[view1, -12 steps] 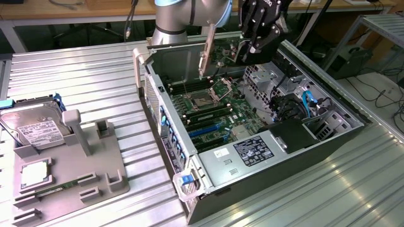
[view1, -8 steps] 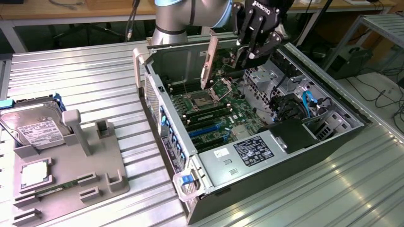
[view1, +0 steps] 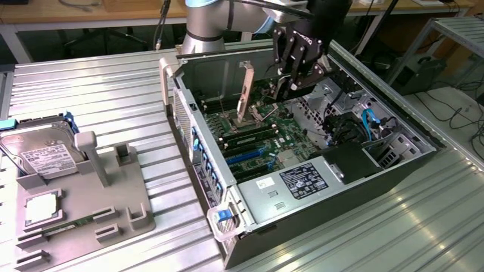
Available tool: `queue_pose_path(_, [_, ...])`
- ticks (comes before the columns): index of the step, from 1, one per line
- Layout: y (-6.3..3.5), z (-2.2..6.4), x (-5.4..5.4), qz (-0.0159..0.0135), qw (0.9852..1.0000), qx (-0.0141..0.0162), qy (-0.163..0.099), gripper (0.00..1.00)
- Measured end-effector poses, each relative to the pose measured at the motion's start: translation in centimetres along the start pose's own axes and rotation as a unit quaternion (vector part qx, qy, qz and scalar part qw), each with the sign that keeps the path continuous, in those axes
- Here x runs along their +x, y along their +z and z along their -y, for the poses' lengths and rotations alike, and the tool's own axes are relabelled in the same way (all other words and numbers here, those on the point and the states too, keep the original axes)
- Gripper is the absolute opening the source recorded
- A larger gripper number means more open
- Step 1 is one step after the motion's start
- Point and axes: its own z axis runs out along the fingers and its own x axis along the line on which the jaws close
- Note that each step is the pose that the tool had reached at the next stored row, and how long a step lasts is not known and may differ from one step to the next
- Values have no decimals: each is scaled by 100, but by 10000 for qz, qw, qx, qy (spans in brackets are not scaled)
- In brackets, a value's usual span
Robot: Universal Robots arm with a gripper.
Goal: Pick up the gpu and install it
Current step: 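Insert the gpu into the slot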
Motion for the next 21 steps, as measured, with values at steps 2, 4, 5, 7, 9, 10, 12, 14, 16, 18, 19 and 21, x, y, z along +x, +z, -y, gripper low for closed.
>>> queue_pose_path(2, [8,0,1,22,10000,2,0,27])
queue_pose_path(4, [18,1,0,37,10000,3,-1,27])
queue_pose_path(5, [19,1,0,36,10000,1,-1,27])
queue_pose_path(7, [30,1,1,38,10000,-12,-1,27])
queue_pose_path(9, [56,1,1,39,10000,-32,0,27])
queue_pose_path(10, [85,2,2,40,10000,-35,0,27])
queue_pose_path(12, [131,4,3,46,10000,-35,-1,27])
queue_pose_path(14, [140,4,3,140,9999,-27,-4,27])
queue_pose_path(16, [158,4,2,198,9998,-20,32,27])
queue_pose_path(18, [196,6,3,204,9995,-12,245,27])
queue_pose_path(19, [217,6,4,208,9991,-6,369,27])
queue_pose_path(21, [242,7,3,206,9990,0,404,27])
